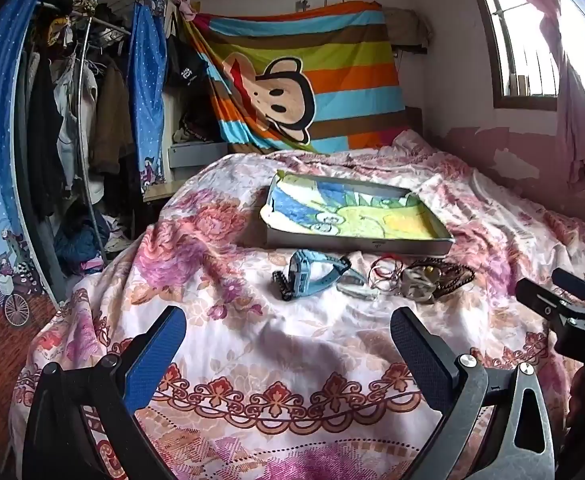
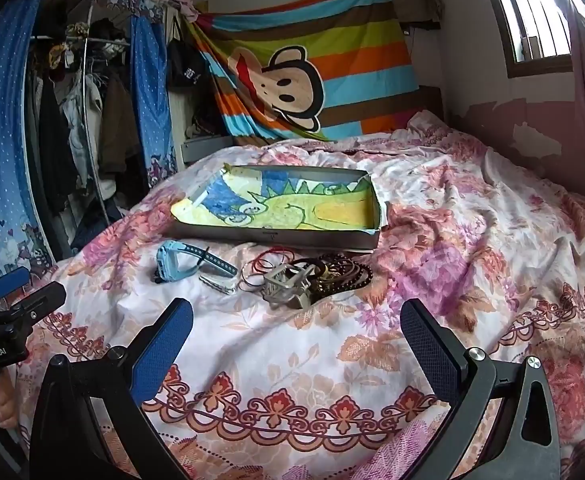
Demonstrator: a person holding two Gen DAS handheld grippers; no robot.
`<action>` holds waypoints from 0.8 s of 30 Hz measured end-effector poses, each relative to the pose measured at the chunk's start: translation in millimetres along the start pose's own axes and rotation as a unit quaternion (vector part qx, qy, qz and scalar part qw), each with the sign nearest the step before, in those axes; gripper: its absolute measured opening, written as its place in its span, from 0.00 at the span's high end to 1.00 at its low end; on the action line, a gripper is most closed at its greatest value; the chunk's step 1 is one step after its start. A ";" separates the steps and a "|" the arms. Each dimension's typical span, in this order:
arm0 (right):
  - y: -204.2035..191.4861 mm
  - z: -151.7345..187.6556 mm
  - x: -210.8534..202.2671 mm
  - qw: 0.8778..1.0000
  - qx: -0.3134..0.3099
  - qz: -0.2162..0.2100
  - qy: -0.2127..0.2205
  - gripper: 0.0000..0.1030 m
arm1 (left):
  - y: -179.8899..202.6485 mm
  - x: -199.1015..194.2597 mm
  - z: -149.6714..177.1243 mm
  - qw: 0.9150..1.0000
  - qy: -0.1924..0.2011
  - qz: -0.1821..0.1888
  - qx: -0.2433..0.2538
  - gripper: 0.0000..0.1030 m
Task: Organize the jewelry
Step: 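Move left tool toward the light-blue watch while right tool approaches the grey buckle clip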
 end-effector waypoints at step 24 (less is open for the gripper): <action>43.8 -14.2 39.5 0.996 0.045 -0.036 -0.065 0.01 | -14.8 49.3 -18.0 0.996 -0.070 -0.004 -0.056 0.00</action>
Point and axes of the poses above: each gripper's, at about its wrist camera, not at the fingertips, and x roughly the way its jaws point, y to its right, z to its underside, the point moved 9 cm from there along x, roughly the way its jaws point, and after that the axes turned 14 degrees about -x, right-handed, at the moved point
